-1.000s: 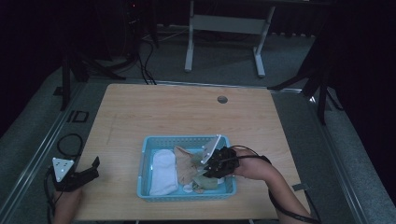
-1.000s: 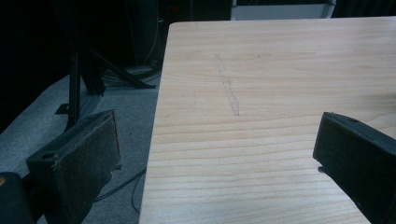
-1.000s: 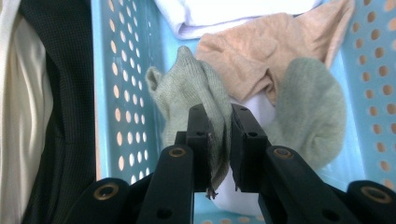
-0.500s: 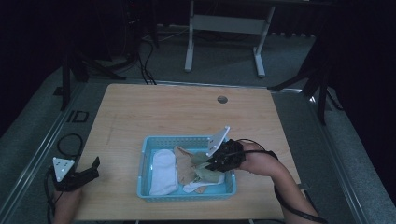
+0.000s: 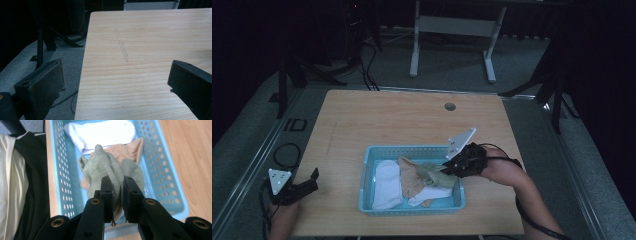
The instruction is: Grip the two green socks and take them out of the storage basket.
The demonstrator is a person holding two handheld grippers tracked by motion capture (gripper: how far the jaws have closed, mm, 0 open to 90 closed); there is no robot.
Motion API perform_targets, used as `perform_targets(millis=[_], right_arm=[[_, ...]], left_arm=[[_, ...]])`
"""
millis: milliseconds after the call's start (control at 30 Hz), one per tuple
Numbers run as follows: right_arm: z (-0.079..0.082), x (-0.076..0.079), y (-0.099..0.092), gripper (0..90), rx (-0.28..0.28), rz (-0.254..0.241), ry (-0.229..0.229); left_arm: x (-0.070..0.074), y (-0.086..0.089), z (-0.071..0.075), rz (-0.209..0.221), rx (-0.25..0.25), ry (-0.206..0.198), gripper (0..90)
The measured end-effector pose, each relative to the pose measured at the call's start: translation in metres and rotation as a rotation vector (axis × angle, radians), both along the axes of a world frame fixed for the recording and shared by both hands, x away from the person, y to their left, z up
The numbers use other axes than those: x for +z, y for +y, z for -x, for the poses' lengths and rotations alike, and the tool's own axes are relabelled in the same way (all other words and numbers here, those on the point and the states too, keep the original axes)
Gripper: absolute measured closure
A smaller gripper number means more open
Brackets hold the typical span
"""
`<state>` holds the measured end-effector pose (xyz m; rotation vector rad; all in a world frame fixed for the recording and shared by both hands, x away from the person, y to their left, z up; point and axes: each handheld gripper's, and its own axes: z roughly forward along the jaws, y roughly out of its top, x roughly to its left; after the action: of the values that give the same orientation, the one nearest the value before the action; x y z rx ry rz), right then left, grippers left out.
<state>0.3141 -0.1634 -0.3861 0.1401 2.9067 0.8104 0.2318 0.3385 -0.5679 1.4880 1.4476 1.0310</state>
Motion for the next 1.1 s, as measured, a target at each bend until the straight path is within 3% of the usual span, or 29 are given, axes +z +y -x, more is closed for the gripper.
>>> perform_targets(millis=[300, 533, 767, 1100], right_arm=[[-0.004, 0.019, -0.044, 79.7, -0.122, -0.034, -0.034], [-0.004, 0.021, -0.072, 79.6, -0.190, -0.052, -0.049], [-0.004, 0.015, -0.089, 79.6, -0.238, -0.060, -0.048], [-0.011, -0.013, -0.111, 79.6, -0.310, -0.064, -0.011]], left_arm=[[0.000, 0.000, 0.000, 0.000, 0.002, 0.002, 0.3], [0.000, 0.000, -0.001, 0.003, 0.001, 0.006, 0.3], [0.000, 0.000, -0.001, 0.001, 0.004, 0.006, 0.3], [0.000, 0.000, -0.001, 0.004, 0.004, 0.006, 0.3]])
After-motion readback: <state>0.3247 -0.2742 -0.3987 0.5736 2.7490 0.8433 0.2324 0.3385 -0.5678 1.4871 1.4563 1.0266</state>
